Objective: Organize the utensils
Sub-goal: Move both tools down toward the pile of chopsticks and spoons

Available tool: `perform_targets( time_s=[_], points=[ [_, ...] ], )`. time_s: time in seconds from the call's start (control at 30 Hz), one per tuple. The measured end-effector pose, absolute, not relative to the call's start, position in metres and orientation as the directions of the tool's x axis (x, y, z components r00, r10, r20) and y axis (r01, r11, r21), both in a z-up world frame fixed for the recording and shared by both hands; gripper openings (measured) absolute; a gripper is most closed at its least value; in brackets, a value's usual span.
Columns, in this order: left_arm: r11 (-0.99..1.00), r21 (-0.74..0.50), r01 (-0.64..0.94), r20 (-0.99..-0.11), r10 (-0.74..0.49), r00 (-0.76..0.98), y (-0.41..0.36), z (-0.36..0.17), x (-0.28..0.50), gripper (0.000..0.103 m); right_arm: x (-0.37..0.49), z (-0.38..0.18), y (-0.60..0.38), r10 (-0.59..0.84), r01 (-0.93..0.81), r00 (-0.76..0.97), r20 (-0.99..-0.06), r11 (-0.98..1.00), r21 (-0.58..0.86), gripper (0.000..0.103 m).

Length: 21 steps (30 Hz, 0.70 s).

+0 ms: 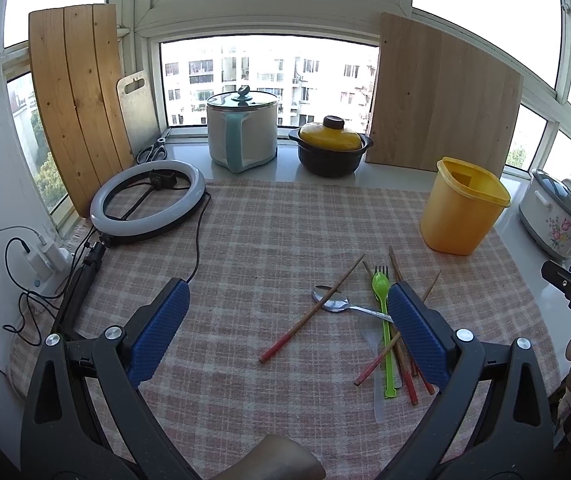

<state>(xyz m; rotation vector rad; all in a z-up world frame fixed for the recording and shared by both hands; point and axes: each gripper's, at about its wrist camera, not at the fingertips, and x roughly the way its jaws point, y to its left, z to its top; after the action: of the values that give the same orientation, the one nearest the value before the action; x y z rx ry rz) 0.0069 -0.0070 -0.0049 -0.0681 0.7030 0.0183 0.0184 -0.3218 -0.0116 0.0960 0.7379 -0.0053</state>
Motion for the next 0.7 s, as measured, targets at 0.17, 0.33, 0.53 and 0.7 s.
perform_targets(
  time_s=[0.17, 0.33, 0.53, 0.7],
  points=[
    [0.995, -0.098, -0.01, -0.688, -0.06, 0.723, 0.003, -0.022, 0.023, 0.101, 0.033, -0.024, -0.319, 0.077, 0.0, 0.704, -0.706, 0.994, 0.108, 0.1],
    [0.987, -0.158, -0.005, -0.739, -0.114, 0.664, 0.014, -0.043, 0.042, 0.081, 0.049, -0.041, -0.315, 0.142, -0.033, 0.659, -0.739, 0.987, 0.16, 0.094],
    [0.978, -0.208, 0.034, -0.773, -0.185, 0.606, 0.021, -0.059, 0.062, 0.062, 0.069, -0.066, -0.312, 0.232, -0.05, 0.585, -0.777, 0.967, 0.252, 0.085],
    [0.969, -0.222, 0.108, -0.796, -0.244, 0.555, 0.01, -0.067, 0.084, 0.056, 0.085, -0.083, -0.309, 0.299, -0.045, 0.53, -0.793, 0.944, 0.326, 0.078]
  ],
)
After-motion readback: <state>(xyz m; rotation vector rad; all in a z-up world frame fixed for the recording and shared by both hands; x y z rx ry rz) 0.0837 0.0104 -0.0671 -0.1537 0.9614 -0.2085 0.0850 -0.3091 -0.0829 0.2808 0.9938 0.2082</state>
